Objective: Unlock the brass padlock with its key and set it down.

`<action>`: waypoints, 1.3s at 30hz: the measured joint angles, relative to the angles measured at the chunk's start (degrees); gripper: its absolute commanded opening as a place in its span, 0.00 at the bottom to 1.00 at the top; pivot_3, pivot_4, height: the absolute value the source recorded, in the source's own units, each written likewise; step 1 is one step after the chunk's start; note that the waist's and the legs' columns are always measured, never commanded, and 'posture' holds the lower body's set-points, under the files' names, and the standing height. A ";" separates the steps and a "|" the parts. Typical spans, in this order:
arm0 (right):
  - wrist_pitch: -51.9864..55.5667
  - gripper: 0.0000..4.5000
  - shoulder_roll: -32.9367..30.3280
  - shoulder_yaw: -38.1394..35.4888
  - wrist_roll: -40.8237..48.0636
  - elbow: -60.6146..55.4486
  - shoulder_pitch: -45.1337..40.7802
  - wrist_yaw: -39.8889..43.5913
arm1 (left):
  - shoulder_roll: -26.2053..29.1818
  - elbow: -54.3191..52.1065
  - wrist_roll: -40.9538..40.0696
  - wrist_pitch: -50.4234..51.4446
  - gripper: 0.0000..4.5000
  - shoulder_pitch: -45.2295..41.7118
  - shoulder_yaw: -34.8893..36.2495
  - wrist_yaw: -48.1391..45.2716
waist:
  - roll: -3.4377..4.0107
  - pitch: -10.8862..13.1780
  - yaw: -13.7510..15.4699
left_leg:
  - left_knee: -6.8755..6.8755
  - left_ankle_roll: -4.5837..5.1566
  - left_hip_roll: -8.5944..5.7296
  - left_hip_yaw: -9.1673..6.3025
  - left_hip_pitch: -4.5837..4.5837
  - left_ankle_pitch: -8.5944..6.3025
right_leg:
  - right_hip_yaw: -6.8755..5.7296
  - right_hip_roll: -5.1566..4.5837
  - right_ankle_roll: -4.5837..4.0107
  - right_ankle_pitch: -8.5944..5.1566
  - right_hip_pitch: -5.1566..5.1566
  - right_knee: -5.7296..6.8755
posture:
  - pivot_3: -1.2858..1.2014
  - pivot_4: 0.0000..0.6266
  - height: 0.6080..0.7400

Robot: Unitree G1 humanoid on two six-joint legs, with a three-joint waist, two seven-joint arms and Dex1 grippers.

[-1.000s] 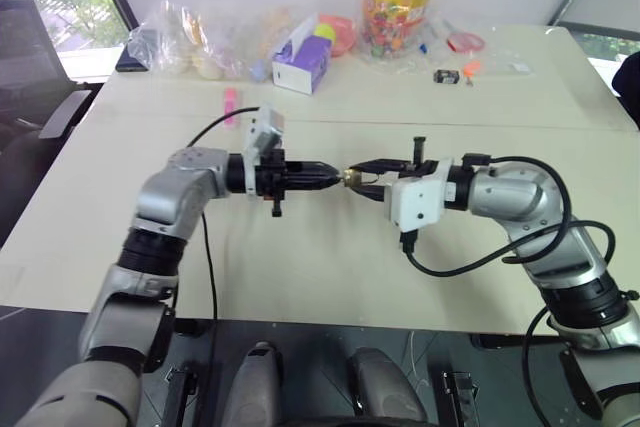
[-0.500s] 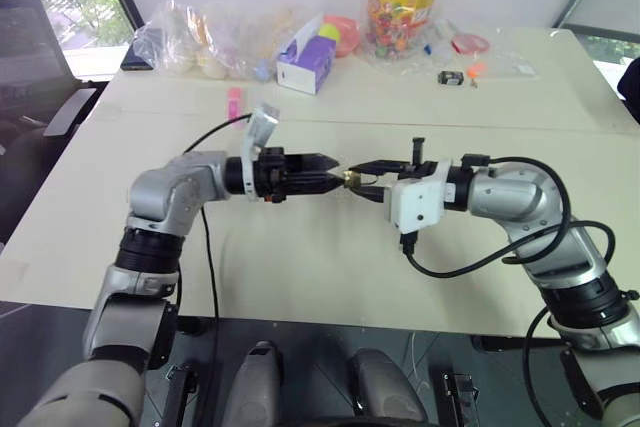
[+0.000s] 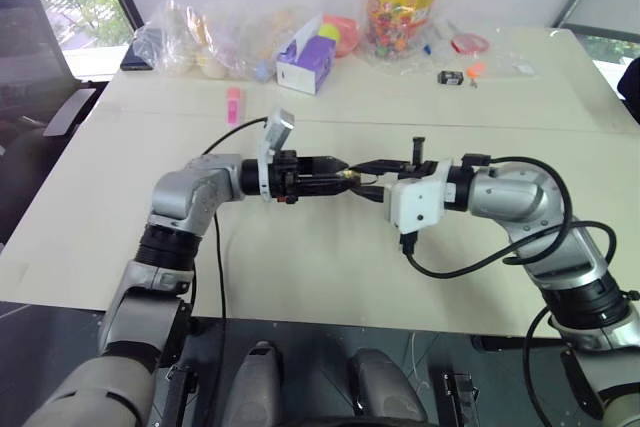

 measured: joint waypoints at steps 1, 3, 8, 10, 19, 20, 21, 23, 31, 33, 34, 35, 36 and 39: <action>0.17 0.16 -0.02 0.00 0.00 0.00 0.00 0.00 | -0.15 0.00 0.05 0.00 0.63 0.00 0.00 0.15 | 0.00 0.00 0.00 | 0.00 0.00 0.00 0.00 0.00 0.00 | 0.00 0.00 0.00 0.00 0.00 0.00 | 0.52 0.24 1.00; 0.26 0.16 -0.02 0.00 0.00 -0.04 0.00 0.00 | -0.53 0.00 0.06 0.00 0.51 0.00 0.00 0.31 | 0.00 0.00 0.00 | 0.00 0.00 0.00 0.00 0.00 0.00 | 0.00 0.00 0.00 0.00 0.00 0.00 | 0.52 0.24 1.00; 0.96 0.16 -0.20 -0.05 -0.11 -0.39 0.00 -0.04 | -1.44 -0.11 0.05 0.08 0.04 0.01 -0.11 0.37 | 0.00 0.00 0.01 | 0.00 0.00 0.00 0.00 0.00 0.00 | 0.00 0.00 0.00 0.00 0.00 0.00 | 0.52 0.24 1.00; 1.06 0.16 -0.35 -0.09 -0.15 -0.46 0.00 -0.07 | -1.60 -0.10 -0.08 0.20 0.01 0.01 -0.09 0.45 | 0.00 0.00 0.01 | 0.01 0.00 0.00 0.00 0.00 0.00 | 0.00 0.00 0.00 0.00 0.00 0.00 | 0.52 0.24 1.00; 1.65 0.16 -0.42 -0.07 -0.09 -1.08 0.02 0.06 | -1.36 -0.24 -0.23 0.28 0.01 0.18 -0.14 0.23 | 0.00 0.00 0.00 | 0.00 0.00 0.00 0.00 0.00 0.00 | 0.00 0.00 0.00 0.00 0.00 0.00 | 0.52 0.24 1.00; 1.98 0.27 -0.41 -0.07 -0.01 -1.21 0.02 0.11 | -1.35 -0.24 -0.22 0.27 0.00 0.18 -0.16 0.22 | 0.00 0.00 0.00 | 0.00 0.00 0.00 0.00 0.00 0.00 | 0.00 0.00 0.00 0.00 0.00 0.00 | 0.52 0.24 1.00; 2.54 0.39 -0.41 -0.07 0.10 -1.44 0.03 0.21 | -1.32 -0.24 -0.21 0.24 0.00 0.18 -0.18 0.18 | 0.00 0.00 0.00 | 0.00 0.00 0.00 0.00 0.00 0.00 | 0.00 0.00 0.00 0.00 0.00 0.00 | 0.52 0.24 1.00; 4.53 0.58 -0.45 -0.35 1.30 -1.91 0.04 0.62 | -0.55 -0.37 0.56 0.02 0.00 0.26 -0.53 -0.11 | 0.00 0.00 0.00 | 0.00 0.00 0.00 0.00 0.00 0.00 | 0.00 0.00 0.00 0.00 0.00 0.00 | 0.52 0.24 1.00; 17.56 0.98 -2.20 -4.19 8.03 -4.77 1.72 2.05 | 1.19 -1.41 1.64 -0.64 0.00 1.15 -1.38 -1.00 | 0.00 0.00 0.14 | -0.01 0.00 0.00 0.00 -0.01 0.00 | 0.00 0.00 0.00 0.00 0.01 -0.01 | 0.52 0.24 1.00; 25.21 0.98 -0.84 -6.62 13.20 -7.00 1.75 1.72 | 1.32 -1.45 1.91 -1.81 0.00 1.15 -1.41 -1.17 | 0.00 0.00 0.13 | -0.02 0.00 0.00 -0.01 -0.01 0.00 | 0.00 0.00 0.00 0.00 0.01 -0.01 | 0.52 0.24 1.00; 29.53 0.98 0.25 -8.16 16.18 -7.96 1.57 1.12 | 1.42 -1.47 2.08 -2.39 0.00 1.15 -1.43 -1.37 | 0.00 0.00 0.06 | -0.02 0.00 0.00 -0.01 -0.01 0.00 | 0.00 0.00 0.00 0.00 0.01 0.00 | 0.52 0.24 1.00; 37.02 0.93 2.46 -10.62 21.27 -8.55 0.46 -0.06 | 1.60 -1.47 2.65 -3.35 0.00 1.14 -1.50 -1.71 | 0.00 0.00 -0.11 | -0.02 0.00 0.02 -0.01 -0.01 0.00 | 0.00 0.01 -0.01 0.00 0.00 0.00 | 0.52 0.24 1.00; 43.43 0.87 4.05 -12.83 25.59 -8.71 -0.89 -1.13 | 1.64 -1.47 3.12 -4.24 0.00 1.12 -1.74 -2.04 | 0.00 0.00 -0.16 | -0.02 -0.01 0.02 0.00 -0.01 0.00 | 0.01 0.01 -0.01 0.00 0.00 0.01 | 0.52 0.24 1.00; 58.69 0.57 5.28 -19.54 37.63 -10.02 -4.19 -3.62 | 1.76 -1.41 3.80 -5.67 0.00 1.11 -2.23 -2.95 | 0.01 0.00 0.14 | -0.08 0.00 0.01 -0.01 -0.01 0.00 | 0.00 0.01 -0.01 0.00 0.00 -0.03 | 0.52 0.24 1.00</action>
